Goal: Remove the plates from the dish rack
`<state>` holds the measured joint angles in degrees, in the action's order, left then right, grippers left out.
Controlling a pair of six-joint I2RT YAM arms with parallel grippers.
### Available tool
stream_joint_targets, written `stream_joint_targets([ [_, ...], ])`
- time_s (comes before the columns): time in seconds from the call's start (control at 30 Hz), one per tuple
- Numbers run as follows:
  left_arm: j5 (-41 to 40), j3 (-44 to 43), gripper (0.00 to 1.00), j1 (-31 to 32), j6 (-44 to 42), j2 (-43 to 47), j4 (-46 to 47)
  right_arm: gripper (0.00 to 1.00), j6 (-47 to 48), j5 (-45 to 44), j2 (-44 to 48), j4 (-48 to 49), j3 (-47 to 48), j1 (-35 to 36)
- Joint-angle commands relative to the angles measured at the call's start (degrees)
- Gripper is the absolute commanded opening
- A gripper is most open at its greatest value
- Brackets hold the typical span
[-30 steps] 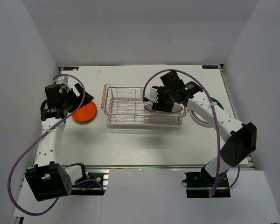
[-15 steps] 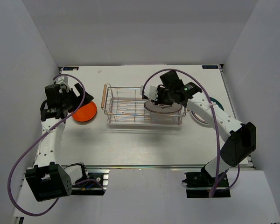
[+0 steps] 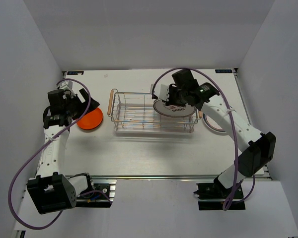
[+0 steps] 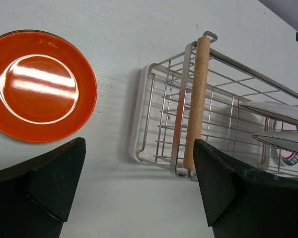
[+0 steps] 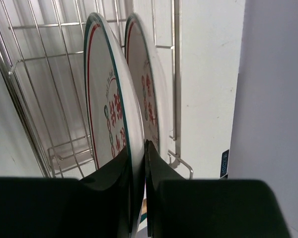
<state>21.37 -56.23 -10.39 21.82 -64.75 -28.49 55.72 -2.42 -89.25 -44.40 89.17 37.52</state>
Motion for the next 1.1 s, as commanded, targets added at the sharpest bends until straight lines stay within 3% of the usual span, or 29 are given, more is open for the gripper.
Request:
stream_joint_targets([
  [0.0, 0.2, -0.6, 0.98, -0.3, -1.0, 1.6, -0.2, 0.03, -2.1, 3.9, 3.9, -1.1, 6.7, 0.2],
  [0.13, 0.4, -1.8, 0.98, -0.3, -2.0, 1.5, -1.7, 0.01, -6.2, 7.3, 3.8, -4.0, 13.5, 0.2],
  [0.3, -0.1, -2.7, 0.98, -0.3, -2.2, 1.9, -2.6, 0.00, -12.0, 8.8, 4.2, -0.3, 19.5, -0.3],
  [0.43, 0.3, -3.4, 0.98, -0.3, -2.0, 2.1, -2.3, 0.00, -23.2, 5.5, 3.9, 10.7, 21.8, -1.7],
  [0.53, 1.1, -3.7, 0.98, -0.3, -2.0, 1.7, -2.2, 0.00, -36.1, 0.4, 1.2, 15.1, 26.0, -7.5],
  [0.77, 1.7, -5.4, 0.98, -0.9, -2.1, 1.1, -1.7, 0.00, -64.1, 1.8, -10.3, 17.8, 41.9, -24.8],
  [0.87, 1.9, -6.4, 0.98, -0.9, -1.7, 0.9, -1.5, 0.00, -69.9, 6.6, -10.0, 18.5, 37.3, -35.0],
  [1.07, 2.4, -5.9, 0.98, -0.9, -0.8, 2.4, 0.0, 0.00, -80.7, 18.2, -1.3, 25.8, 14.1, -50.7],
])
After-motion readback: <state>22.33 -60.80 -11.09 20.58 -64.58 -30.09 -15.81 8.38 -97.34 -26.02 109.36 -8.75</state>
